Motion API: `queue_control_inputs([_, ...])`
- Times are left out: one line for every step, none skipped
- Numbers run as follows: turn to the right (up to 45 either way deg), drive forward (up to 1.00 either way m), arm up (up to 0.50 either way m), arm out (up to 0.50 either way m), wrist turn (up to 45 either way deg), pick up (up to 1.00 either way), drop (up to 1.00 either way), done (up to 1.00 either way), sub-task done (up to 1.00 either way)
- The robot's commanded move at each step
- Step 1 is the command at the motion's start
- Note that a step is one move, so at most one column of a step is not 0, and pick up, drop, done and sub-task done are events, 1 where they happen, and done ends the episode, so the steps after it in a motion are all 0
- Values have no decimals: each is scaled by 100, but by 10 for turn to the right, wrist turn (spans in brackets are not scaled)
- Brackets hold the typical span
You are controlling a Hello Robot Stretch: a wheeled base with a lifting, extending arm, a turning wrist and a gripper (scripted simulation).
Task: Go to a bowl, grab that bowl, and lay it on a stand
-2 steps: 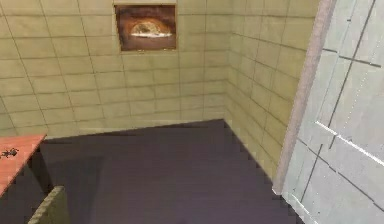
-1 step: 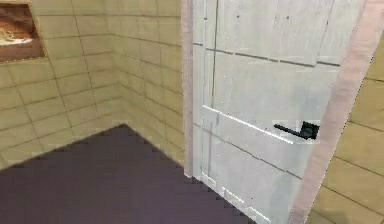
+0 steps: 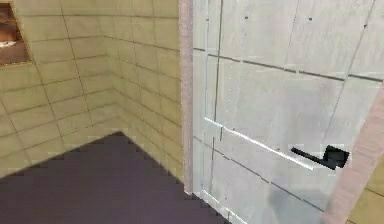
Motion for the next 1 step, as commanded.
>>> queue_control_inputs([450, 0, 0, 0, 0, 0, 0, 0, 0])
